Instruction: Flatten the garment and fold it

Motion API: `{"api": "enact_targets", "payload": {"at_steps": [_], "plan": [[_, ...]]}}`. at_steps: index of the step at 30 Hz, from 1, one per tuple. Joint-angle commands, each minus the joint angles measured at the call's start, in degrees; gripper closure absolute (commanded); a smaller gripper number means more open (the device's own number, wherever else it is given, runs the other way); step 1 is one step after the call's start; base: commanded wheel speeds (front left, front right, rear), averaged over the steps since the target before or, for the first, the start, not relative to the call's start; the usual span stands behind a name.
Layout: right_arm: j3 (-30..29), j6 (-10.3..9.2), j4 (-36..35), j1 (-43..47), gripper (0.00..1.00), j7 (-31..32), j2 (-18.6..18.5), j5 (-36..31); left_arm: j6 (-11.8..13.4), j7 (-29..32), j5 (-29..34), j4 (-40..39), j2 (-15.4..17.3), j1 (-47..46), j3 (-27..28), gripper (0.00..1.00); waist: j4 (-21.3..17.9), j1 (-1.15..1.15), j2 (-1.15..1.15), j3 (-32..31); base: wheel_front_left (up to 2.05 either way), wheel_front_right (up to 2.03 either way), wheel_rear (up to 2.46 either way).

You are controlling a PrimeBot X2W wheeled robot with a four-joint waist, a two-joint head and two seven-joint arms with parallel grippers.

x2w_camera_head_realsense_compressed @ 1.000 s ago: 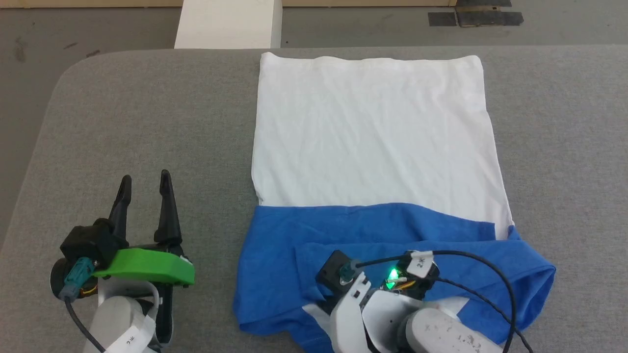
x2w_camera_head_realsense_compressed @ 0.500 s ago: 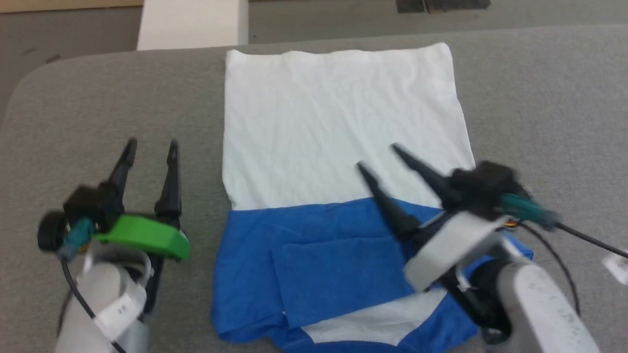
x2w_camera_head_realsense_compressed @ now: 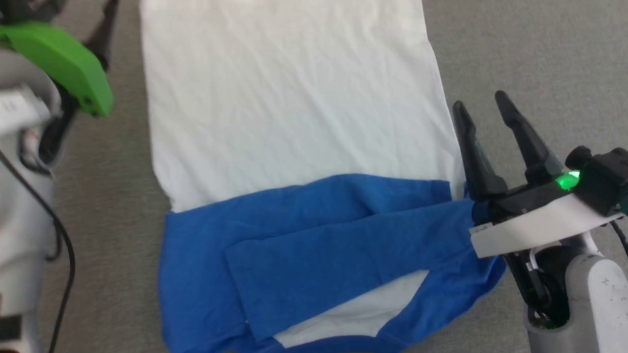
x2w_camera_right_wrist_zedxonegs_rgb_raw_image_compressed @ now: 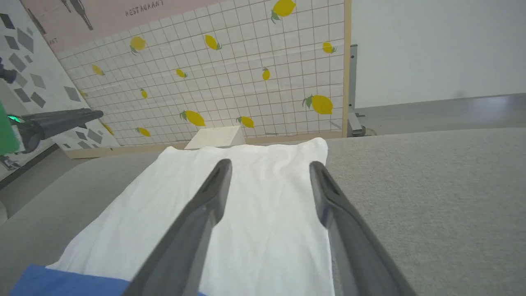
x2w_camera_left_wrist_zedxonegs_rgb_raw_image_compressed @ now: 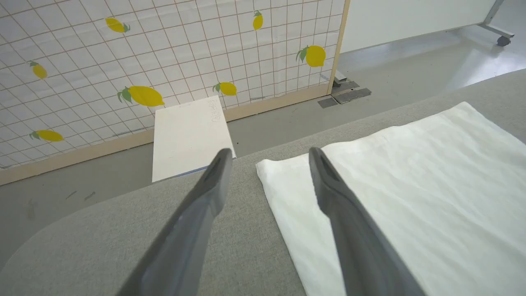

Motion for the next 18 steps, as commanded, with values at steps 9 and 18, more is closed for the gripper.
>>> {"api": "enact_targets", "payload": {"at_steps": [9,18], "plan": [[-0.11,-0.08,-0.43,-2.56,0.0,-3.12,0.21,2.48,4.77,20.97,-3.19,5.58,2.94,-13.42,1.35,0.0,-9.43,-0.01,0.0,12.46,0.0,0.0,0.0],[1.58,-0.08,0.04,-3.49,0.0,-4.47,0.22,3.13,12.28,34.28,-2.33,4.55,5.14,-17.9,1.93,0.0,-10.9,-0.01,0.0,16.05,0.0,0.0,0.0]]}}
